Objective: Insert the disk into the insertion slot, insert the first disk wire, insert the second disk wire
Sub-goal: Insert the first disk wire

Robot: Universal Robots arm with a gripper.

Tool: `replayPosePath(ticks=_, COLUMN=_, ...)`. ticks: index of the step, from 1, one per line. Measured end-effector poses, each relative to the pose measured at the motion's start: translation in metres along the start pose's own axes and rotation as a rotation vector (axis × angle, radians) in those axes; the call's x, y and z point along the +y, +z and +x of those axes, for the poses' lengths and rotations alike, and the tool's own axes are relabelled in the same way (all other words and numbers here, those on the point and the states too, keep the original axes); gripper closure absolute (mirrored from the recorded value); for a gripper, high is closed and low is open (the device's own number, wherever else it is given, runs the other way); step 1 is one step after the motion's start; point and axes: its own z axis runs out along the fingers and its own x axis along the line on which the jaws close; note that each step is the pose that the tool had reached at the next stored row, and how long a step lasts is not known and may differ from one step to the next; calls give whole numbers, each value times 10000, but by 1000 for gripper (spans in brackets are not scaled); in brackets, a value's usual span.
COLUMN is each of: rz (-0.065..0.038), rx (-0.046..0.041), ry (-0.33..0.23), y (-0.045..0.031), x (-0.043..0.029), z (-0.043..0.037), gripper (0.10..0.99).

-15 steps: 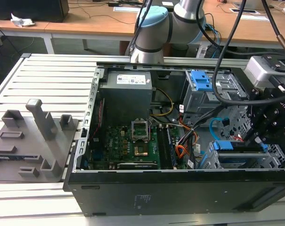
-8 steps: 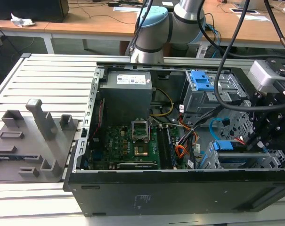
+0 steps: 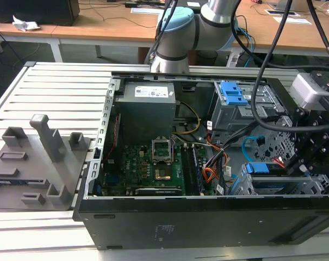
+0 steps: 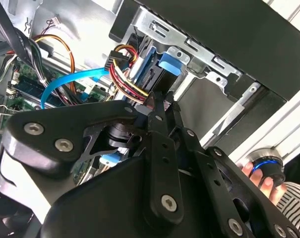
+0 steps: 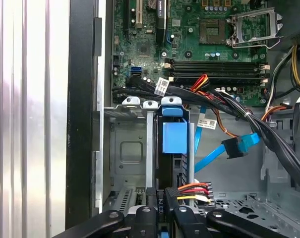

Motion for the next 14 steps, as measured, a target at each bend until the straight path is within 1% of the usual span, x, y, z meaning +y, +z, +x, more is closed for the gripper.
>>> replayPosePath(ticks=2, rz=-1, rx=-52, ry=-4, y=1, x=0, z=-22, gripper=902)
replayPosePath(ticks=4, rz=-1, rx=-69, ry=-5, y=0, x=1, z=-101, gripper=902)
replayPosePath(ticks=6, rz=-1, rx=-77, ry=-5, y=-1, x=2, z=-139, gripper=902)
replayPosePath(ticks=9, rz=-2, rx=-92, ry=-7, y=2, x=-20, z=-153, gripper=902)
replayPosePath(ticks=14, rz=-7, rx=-162, ry=-10, y=25, x=-26, z=-160, gripper=902)
